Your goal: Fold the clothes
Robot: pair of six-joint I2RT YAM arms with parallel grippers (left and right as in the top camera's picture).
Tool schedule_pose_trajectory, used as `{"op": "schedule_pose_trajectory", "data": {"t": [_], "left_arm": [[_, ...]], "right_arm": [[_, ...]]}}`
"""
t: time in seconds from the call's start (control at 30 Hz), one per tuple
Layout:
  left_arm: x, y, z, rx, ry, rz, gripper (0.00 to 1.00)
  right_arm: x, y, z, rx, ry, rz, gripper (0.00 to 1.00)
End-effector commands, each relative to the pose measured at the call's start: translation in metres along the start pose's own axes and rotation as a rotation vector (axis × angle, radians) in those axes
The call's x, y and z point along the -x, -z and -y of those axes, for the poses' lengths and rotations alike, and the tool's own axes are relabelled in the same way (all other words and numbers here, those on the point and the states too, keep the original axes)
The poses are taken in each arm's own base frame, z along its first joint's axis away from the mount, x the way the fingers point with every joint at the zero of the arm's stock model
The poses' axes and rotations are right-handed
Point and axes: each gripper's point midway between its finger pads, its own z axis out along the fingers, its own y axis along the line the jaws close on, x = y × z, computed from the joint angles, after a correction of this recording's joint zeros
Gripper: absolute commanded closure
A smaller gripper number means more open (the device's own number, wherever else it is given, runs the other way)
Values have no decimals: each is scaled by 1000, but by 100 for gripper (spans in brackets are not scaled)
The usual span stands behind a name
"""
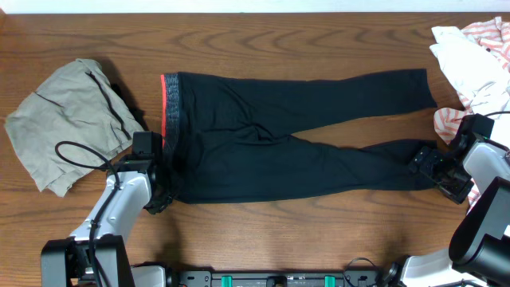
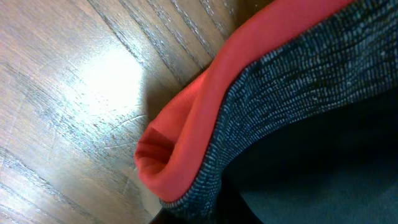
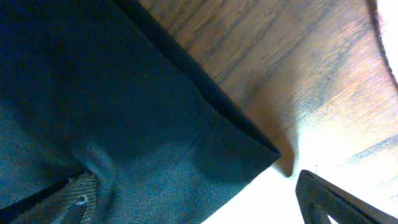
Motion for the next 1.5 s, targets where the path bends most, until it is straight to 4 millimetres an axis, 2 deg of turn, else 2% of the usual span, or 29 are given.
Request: {"op": "schedule_pose_trajectory", "data": {"t": [0.0,0.3,0.37,0.47,0.57,0.63,0.7,0.8,0.83,0.9,0.93,1.0,1.13,1.17,1.27,1.47], "left_arm": [[-4,-4,-8,28,-1,-10,88],[-4,-4,-8,28,-1,-10,88],[-4,-4,-8,28,-1,-10,87],[-4,-4,-8,28,-1,-10,87],[-4,-4,-8,28,-1,-10,87],[-4,-4,-8,28,-1,-10,87],[-4,-4,-8,28,-1,-10,87],[-4,-4,-8,28,-1,-10,87],[-4,-4,-8,28,-1,-10,87],[-3,-4,-8,28,-1,-10,87],[-3,-4,-8,28,-1,-10,88],[-3,-4,-8,28,-1,-10,87],[-3,-4,-8,28,-1,-10,88],[-3,-4,-8,28,-5,-10,93],[-1,-1,-6,23,-48,-5,94],[22,31,6,-26,-118,127,94]], "right_arm": [[-6,-7,12,-51,-35,-1,1],[4,-12,6,-19,-45,53,16],[5,-13,6,-17,-46,59,17],[4,-14,6,-18,-45,57,18],[0,-16,7,-20,-56,50,25],[-1,-17,8,-19,-70,50,37],[-2,-19,8,-18,-85,53,45],[-3,-21,8,-18,-87,55,47],[-4,-21,8,-18,-86,54,51],[-4,-21,8,-18,-87,53,69],[-4,-21,8,-18,-87,53,83],[-3,-21,8,-18,-94,55,96],[-3,-21,8,-17,-93,55,99],[-4,-21,8,-18,-93,52,99],[-10,-19,3,12,-84,21,99],[-16,-1,-1,42,-77,-15,99]]}}
